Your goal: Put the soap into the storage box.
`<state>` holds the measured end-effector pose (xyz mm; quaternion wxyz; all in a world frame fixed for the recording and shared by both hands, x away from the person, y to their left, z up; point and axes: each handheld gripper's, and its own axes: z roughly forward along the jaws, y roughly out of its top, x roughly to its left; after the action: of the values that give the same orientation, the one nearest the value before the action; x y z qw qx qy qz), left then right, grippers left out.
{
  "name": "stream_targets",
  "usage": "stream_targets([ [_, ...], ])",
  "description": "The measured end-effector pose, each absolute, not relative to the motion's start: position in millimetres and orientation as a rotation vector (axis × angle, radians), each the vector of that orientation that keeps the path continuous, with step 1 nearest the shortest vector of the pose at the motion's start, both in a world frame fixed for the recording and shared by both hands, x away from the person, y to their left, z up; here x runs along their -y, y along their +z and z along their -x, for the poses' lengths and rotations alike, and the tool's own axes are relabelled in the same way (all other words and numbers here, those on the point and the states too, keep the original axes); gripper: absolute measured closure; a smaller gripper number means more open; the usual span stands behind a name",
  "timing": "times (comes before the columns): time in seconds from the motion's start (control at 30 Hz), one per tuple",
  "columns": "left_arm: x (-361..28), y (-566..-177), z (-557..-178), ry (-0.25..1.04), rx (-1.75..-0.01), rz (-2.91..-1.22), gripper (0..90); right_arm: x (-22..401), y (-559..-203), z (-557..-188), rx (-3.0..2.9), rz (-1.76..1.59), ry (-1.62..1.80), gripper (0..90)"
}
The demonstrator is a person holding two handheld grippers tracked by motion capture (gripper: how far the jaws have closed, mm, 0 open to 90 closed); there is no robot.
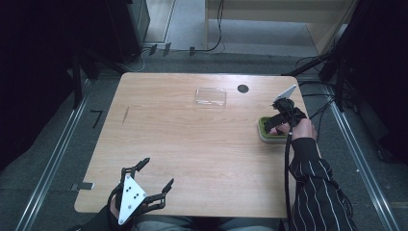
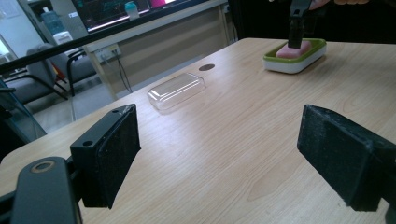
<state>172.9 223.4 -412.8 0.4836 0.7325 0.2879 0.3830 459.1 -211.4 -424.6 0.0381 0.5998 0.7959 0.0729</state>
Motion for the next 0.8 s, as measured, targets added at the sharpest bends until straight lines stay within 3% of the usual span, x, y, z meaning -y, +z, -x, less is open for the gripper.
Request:
stream_targets([
  [0.8,-223.2,-412.9,-172.3,0.931,-0.702,-1.782,13.6,190.3,-409.4,-394.9,-2.559,-1.651,0.213,0.0],
])
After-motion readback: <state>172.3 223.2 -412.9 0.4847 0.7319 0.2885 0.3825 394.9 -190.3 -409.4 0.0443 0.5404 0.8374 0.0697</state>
